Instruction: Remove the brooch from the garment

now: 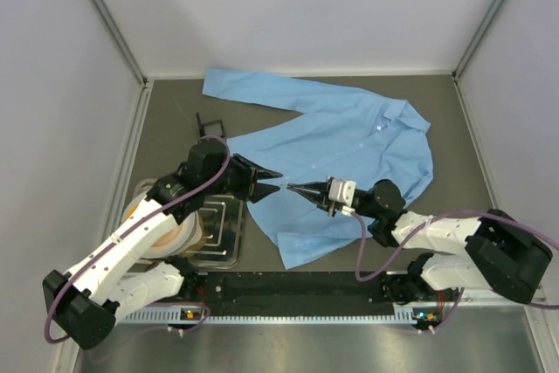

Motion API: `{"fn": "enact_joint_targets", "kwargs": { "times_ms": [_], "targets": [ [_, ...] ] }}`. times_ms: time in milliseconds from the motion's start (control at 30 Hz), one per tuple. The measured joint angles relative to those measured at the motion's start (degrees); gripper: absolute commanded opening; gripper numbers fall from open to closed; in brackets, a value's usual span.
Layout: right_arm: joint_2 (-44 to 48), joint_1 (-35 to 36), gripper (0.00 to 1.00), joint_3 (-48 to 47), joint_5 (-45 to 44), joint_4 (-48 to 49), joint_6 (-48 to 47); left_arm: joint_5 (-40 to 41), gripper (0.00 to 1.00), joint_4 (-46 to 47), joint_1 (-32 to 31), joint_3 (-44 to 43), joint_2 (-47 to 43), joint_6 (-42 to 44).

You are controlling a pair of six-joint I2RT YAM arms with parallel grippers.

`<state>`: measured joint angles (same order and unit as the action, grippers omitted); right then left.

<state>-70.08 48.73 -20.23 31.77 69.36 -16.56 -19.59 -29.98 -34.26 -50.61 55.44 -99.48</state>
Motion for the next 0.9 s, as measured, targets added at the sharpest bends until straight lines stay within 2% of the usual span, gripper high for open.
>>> {"fn": "enact_joint_targets", "kwargs": {
  "times_ms": [67,133,200,233,333,400,600,800,900],
  "targets": [
    [-1.2,0.6,0.0,-0.7,-0.3,-0.2,-0.4,0.0,0.36,0.0,0.0,0.0,0.0,-0.2],
    [-1.8,1.3,0.0,-1.3,-0.4,-0.2,-0.9,0.0,0.28,0.0,0.0,0.0,0.1,-0.4],
    [-2.1,1.9,0.0,-1.8,-0.9,0.2,-1.5,0.0,0.27,-0.1,0.0,0.0,0.1,-0.7],
    [-2.2,2.0,0.0,-1.9,-1.2,0.3,-1.6,0.1,0.28,-0.2,0.0,0.0,0.1,-0.7],
    [-2.3,2.5,0.0,-2.0,-1.8,0.9,-2.1,0.7,0.42,-0.2,0.0,0.0,0.1,-0.7],
    [-2.3,3.0,0.0,-2.0,-1.9,1.1,-2.5,1.1,0.45,-0.3,0.0,0.0,0.1,-0.9],
    [-1.9,3.4,0.0,-2.0,-2.2,0.2,-3.9,2.7,0.26,-0.5,0.0,0.0,-0.7,-1.2],
    [-1.2,3.9,0.0,-2.1,-3.3,-0.5,-5.8,3.0,0.15,-1.1,0.0,0.0,-1.1,-1.2],
    [-1.2,4.4,0.0,-2.6,-3.8,-1.4,-6.9,3.1,0.02,-1.5,0.0,0.0,-1.1,-1.2]
  ]
}}
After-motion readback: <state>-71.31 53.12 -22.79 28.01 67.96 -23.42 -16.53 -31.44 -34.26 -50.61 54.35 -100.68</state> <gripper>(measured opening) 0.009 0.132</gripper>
